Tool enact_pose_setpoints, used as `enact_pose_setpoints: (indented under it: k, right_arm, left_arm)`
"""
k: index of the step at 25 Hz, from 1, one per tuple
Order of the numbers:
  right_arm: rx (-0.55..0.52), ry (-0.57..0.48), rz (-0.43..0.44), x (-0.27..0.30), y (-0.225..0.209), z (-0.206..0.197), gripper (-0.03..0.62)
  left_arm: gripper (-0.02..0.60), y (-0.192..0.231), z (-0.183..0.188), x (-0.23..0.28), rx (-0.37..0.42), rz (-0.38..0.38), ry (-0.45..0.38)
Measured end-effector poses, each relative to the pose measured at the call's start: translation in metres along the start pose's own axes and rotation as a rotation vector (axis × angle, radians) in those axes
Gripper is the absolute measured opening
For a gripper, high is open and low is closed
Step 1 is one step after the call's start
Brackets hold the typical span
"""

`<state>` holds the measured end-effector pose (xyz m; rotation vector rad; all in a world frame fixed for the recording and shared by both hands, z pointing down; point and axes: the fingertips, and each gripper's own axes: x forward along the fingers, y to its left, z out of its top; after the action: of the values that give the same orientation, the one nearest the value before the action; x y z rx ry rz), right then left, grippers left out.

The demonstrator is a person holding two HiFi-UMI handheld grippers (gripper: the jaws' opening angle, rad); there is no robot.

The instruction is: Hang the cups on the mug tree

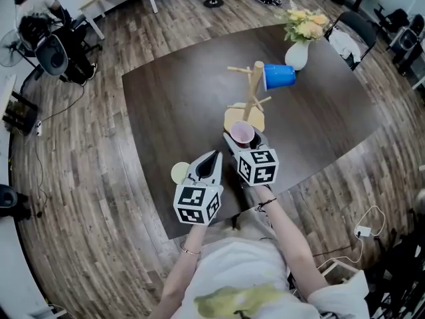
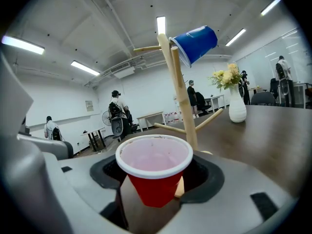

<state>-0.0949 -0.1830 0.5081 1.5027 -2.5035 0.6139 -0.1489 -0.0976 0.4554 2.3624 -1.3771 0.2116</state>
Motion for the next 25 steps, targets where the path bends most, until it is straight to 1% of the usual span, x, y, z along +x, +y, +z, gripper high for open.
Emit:
enact_pose_setpoints:
  k: [4, 8, 15, 25]
  right_arm:
    - [0.060, -0.016, 0.010, 0.009, 0.007, 0.003, 0.319]
    - [0.129, -0.019, 0.036, 0.020, 0.014, 0.003, 0.319]
    - [0.244, -0.012, 0.091, 0.039, 0.020, 0.003, 0.318]
    - [0.443, -0.068, 0.202, 0.057, 0.034, 0.015, 0.314]
  left_arm:
    - [0.023, 0.011, 0.003, -0.007, -0.016, 0.017, -0.021]
    - [0.023, 0.023, 0.004, -0.010, -0.040, 0.059, -0.029]
    - [0.023, 0.030, 0.005, -0.008, -0.054, 0.128, -0.028]
    - [0.023, 0.043, 0.004, -0.010, -0.058, 0.212, -0.009]
